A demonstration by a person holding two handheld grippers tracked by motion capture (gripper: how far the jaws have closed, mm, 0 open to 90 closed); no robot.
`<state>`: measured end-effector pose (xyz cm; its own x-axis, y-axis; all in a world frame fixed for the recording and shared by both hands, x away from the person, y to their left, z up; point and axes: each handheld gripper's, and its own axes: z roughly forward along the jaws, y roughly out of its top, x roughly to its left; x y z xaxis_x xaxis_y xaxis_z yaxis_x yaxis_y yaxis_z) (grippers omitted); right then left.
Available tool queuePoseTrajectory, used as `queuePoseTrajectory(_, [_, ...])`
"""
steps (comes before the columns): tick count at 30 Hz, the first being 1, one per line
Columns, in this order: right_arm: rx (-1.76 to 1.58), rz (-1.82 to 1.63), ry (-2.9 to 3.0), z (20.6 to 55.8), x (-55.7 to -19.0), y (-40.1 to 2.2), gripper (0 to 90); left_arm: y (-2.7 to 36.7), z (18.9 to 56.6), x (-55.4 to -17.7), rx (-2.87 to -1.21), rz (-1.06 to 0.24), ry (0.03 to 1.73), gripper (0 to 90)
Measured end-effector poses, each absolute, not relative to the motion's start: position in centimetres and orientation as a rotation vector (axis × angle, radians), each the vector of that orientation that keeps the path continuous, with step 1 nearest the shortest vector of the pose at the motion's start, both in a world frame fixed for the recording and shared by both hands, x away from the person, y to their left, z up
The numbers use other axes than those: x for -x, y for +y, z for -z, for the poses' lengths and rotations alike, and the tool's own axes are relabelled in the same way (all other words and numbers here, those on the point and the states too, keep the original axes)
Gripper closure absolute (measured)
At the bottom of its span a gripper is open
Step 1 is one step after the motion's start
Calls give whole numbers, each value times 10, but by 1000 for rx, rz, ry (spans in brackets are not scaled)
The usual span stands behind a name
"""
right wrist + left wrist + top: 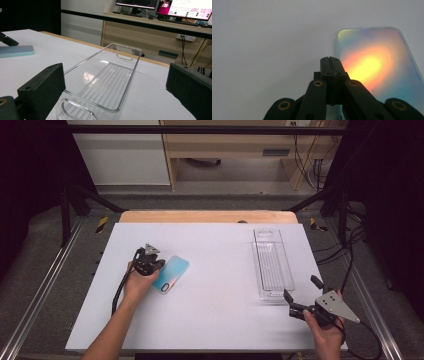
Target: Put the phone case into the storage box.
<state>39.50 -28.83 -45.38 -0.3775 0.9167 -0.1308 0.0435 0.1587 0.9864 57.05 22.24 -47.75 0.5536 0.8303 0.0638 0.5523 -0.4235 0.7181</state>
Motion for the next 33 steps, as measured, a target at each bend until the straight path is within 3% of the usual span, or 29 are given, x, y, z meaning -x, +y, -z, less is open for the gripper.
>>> queuePoseTrajectory(25, [-939,-1333,1632,455,-396,-284,25,155,473,-516,-2270,-423,843,900])
queuePoseTrajectory(33, [-945,-1333,1638,456,-397,-284,25,151,471,-510,-2279,-419,823,900])
